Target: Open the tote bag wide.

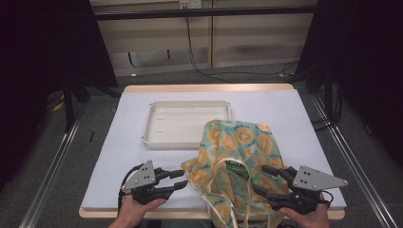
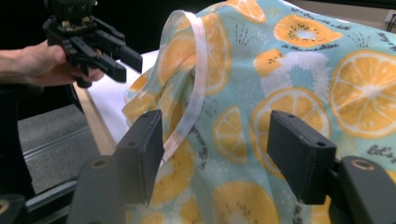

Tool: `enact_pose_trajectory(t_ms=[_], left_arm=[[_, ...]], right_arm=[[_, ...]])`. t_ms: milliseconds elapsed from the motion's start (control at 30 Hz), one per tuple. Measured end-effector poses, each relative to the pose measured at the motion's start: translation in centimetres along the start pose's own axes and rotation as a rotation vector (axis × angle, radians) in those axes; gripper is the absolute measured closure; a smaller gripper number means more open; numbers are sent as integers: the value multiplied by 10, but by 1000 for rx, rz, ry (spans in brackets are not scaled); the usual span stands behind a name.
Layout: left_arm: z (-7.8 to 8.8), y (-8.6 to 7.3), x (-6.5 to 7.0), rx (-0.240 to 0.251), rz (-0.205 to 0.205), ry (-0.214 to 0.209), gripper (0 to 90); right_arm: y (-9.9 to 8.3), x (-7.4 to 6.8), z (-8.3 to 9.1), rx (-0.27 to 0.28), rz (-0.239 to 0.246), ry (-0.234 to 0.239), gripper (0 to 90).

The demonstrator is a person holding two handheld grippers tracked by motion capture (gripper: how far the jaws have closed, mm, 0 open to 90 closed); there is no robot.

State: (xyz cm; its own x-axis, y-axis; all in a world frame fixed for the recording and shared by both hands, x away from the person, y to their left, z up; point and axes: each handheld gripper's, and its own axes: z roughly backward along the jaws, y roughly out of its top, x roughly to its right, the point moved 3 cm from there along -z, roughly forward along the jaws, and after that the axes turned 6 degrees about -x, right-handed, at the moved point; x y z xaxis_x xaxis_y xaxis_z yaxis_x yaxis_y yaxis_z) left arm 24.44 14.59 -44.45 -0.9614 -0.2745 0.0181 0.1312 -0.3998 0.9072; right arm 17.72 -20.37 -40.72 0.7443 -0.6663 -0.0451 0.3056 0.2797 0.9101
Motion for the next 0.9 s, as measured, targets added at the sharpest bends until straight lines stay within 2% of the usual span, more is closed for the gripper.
enact_pose_trajectory(t_ms=[33,100,133,167,200,267,367,433,567,600,633,667,733,767,800,867,900], left_arm=[[-4,2,1,3,-2,-22,678],[-6,4,1,-5,-3,-29,697],[-11,6,-1,10,3,-45,719],[-11,6,-1,10,3,-45,732],[-14,7,-1,-16,-12,-42,732],[-18,10,-3,3,-11,-50,732],[-22,14,-3,-2,-27,-54,689],[-29,16,-3,5,-21,-54,678],[-41,20,3,-11,-44,-87,610],[-48,19,6,-19,-43,-86,550],[-48,19,6,-19,-43,-86,526],[-51,17,6,-31,-52,-88,526],[-54,13,6,-47,-48,-81,492],[-55,12,5,-63,-51,-63,492],[-56,10,6,-58,-40,-73,492],[-56,9,6,-73,-46,-78,510],[-56,10,7,-70,-44,-83,516]], right_arm=[[0,0,-1,3,0,3,345],[-1,-1,-3,2,3,3,342],[-5,-3,-7,-10,3,4,310],[-5,-3,-7,-10,3,4,310],[-5,-4,-9,-12,2,6,302],[-8,-4,-14,-24,4,17,288],[-9,-5,-17,-27,-2,20,270],[-9,-5,-17,-27,-1,19,266],[-9,-6,-20,-39,1,8,251],[-10,-5,-22,-49,5,3,272],[-10,-5,-22,-49,5,3,272],[-11,-5,-24,-54,10,-1,290],[-14,-2,-27,-77,15,-7,478],[-14,-2,-27,-77,15,-7,478],[-15,-2,-27,-82,19,-10,524],[-15,1,-26,-90,9,-20,701],[-16,2,-25,-89,9,-22,760]])
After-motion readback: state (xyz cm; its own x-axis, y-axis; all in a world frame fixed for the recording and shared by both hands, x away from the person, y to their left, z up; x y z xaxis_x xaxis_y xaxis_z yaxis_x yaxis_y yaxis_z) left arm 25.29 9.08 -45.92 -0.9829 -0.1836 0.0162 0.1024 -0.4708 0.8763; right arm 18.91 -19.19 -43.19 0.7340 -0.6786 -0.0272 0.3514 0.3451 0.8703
